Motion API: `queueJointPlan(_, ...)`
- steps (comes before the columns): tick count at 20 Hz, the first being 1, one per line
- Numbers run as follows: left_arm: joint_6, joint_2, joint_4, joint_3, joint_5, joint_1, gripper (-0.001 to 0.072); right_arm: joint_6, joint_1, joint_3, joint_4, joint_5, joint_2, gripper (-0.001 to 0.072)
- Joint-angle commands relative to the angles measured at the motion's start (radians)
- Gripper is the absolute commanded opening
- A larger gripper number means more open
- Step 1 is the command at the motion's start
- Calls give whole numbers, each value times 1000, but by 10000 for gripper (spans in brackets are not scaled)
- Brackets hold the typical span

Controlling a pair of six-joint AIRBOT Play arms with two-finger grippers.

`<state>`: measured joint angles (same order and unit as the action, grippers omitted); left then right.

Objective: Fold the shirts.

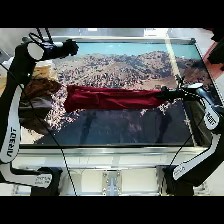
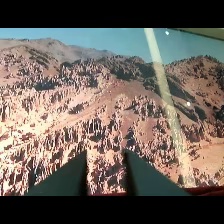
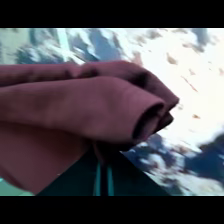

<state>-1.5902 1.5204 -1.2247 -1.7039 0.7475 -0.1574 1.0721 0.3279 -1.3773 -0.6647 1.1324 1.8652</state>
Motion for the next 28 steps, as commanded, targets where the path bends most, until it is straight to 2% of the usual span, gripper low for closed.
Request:
queueJointPlan(1, 0, 33, 5, 0, 119, -2, 11, 3, -2, -51, 55, 86, -26, 23)
queueJointPlan(4, 8, 123, 80, 0, 163, -38, 13, 42, -2, -103, 34, 129, -99, 22)
queueJointPlan(6, 54, 210, 130, 0, 158, -106, 12, 78, -14, -139, 32, 160, -141, 21)
queueJointPlan(11, 91, 414, 147, 0, 35, -322, 11, 209, -113, -300, -74, 209, -167, 21)
queueJointPlan(15, 92, 474, 151, 0, -10, -393, 11, 272, -220, -427, -138, 217, -167, 21)
queueJointPlan(21, 96, 486, 116, -3, -32, -391, 12, 323, -397, -534, -186, 189, -167, 20)
queueJointPlan(24, 99, 466, 93, -95, 79, -341, 13, 372, -461, -537, -271, 159, -167, 19)
queueJointPlan(28, 111, 350, -190, -221, 222, -193, 14, 402, -552, -537, -278, 61, -161, 19)
